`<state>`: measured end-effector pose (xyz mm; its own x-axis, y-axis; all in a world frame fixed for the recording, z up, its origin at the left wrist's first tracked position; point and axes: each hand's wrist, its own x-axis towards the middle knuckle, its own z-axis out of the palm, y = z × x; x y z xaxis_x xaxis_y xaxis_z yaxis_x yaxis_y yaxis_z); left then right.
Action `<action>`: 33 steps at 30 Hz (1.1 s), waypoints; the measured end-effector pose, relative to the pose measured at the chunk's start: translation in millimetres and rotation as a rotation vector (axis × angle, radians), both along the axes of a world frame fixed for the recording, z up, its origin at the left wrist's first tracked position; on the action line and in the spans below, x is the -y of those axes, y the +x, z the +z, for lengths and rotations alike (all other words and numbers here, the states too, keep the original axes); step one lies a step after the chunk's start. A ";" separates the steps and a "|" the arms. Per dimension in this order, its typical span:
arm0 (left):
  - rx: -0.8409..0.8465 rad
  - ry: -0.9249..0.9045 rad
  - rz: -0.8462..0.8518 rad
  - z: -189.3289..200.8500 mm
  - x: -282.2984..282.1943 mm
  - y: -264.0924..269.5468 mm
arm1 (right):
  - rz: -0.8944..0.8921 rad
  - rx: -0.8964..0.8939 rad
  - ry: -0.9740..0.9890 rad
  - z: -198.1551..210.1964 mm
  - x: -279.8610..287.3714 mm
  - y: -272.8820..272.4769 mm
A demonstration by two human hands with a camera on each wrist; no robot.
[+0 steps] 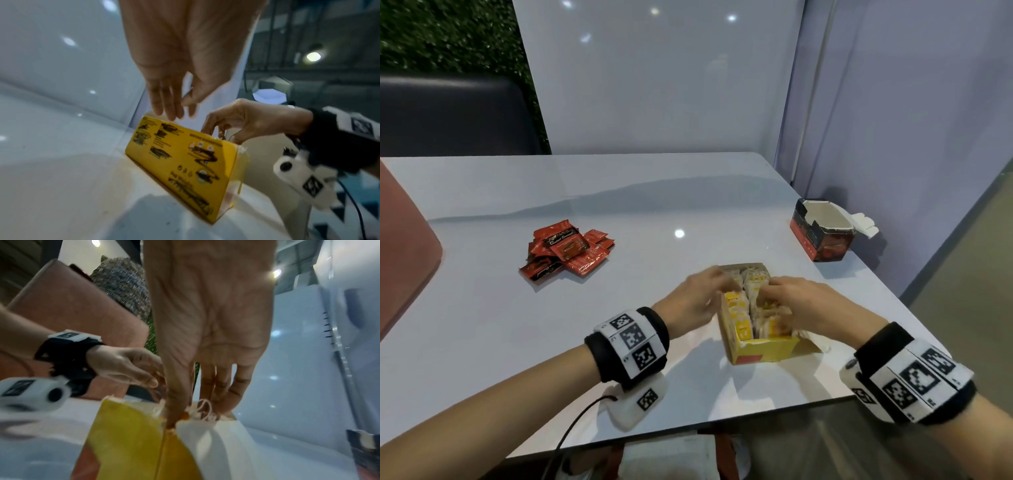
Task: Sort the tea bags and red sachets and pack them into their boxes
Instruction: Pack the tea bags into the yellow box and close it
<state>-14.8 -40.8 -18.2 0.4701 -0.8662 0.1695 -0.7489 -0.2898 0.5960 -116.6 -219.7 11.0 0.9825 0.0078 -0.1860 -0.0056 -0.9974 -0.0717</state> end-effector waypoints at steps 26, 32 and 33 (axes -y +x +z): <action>-0.054 0.444 0.202 11.9 -59.0 33.6 | -0.601 0.010 0.812 -27.0 -19.2 -19.7; -0.150 0.396 0.368 5.6 -124.4 25.0 | -0.399 -0.146 0.819 -21.9 -39.8 42.9; -0.185 0.394 0.383 3.3 -131.6 27.6 | -0.380 -0.163 0.837 -22.0 -43.4 52.2</action>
<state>12.8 90.8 -15.0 0.7535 -0.6095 -0.2465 -0.4402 -0.7462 0.4994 -64.4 -176.3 -11.0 0.9091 -0.1149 -0.4004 -0.3937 -0.5510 -0.7358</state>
